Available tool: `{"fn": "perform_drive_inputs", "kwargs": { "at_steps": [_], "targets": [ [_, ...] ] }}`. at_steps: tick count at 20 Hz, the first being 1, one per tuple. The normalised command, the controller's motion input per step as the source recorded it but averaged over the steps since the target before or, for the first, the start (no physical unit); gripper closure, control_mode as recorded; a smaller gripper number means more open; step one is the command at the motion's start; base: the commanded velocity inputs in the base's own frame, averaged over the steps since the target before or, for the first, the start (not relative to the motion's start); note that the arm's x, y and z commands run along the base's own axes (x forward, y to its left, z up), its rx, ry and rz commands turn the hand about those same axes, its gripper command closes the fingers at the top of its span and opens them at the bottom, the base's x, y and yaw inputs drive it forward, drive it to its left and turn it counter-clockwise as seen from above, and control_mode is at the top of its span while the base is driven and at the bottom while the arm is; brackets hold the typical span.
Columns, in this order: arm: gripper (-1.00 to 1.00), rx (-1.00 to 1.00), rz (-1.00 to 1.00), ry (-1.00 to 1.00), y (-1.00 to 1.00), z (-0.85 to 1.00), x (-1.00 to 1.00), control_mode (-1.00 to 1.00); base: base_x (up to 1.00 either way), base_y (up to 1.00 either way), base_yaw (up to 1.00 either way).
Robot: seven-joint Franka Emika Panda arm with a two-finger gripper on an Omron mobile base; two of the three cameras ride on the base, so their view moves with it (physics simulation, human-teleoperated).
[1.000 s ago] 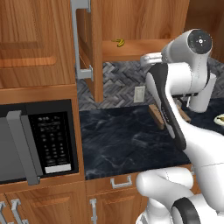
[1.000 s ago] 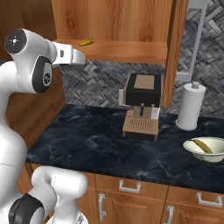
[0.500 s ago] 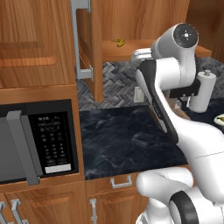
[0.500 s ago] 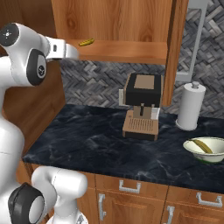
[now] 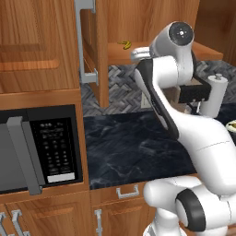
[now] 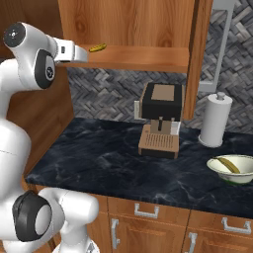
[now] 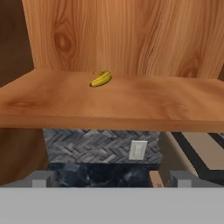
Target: Pick the bananas from the cabinet and place them in one bowl. Pick the garlic from the sink and place it in the other bowl.
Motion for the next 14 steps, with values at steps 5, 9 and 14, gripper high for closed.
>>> {"fn": "perform_drive_inputs", "kwargs": {
  "at_steps": [5,9,14],
  "targets": [
    [-1.0,0.0,0.0,0.0,0.03,0.0,0.42,-1.0,0.0,0.0,0.0],
    [-1.0,0.0,0.0,0.0,0.08,0.0,0.47,-1.0,0.0,0.0,0.0],
    [-1.0,0.0,0.0,0.0,0.14,0.0,0.41,-1.0,0.0,0.0,0.0]
  ]
}}
